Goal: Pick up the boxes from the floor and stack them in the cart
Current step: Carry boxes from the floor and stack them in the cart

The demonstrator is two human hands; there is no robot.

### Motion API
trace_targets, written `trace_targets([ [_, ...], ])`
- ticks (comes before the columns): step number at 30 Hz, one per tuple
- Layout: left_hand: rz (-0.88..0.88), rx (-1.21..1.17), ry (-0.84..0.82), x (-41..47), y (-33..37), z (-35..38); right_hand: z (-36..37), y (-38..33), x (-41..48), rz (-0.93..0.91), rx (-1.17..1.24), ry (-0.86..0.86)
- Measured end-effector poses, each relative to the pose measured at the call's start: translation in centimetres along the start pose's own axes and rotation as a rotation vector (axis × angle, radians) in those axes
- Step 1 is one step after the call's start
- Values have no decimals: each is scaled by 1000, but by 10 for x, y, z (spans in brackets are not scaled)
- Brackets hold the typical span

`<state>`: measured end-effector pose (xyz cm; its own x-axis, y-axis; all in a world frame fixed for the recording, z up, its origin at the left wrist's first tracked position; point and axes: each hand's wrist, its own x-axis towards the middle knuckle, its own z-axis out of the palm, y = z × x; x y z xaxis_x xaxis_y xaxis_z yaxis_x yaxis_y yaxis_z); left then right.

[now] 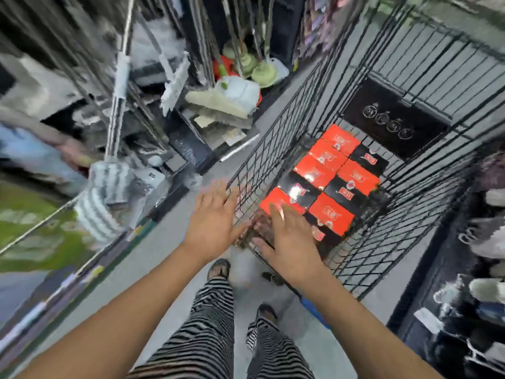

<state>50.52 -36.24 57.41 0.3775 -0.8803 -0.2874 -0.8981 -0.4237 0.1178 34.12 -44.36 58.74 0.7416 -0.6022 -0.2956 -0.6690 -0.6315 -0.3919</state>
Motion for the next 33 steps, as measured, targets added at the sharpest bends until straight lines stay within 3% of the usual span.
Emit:
trace_targets([
  [7,-361,-66,97,-108,-49,11,20,-68,-12,-266,-136,-66],
  [14,-839,-143,59,-256,-126,55,80,-175,-28,-562,-434,-359],
  [18,-1090,-246,77,-350,-160,97,130,-246,-44,-756,-602,-439],
  [24,-1368,-342,76,-472,-193,153,222,-358,-84,-961,-772,-529],
  [33,-1644,-470,109,-614,-233,248,361,-494,-148,-1210,-948,-559],
])
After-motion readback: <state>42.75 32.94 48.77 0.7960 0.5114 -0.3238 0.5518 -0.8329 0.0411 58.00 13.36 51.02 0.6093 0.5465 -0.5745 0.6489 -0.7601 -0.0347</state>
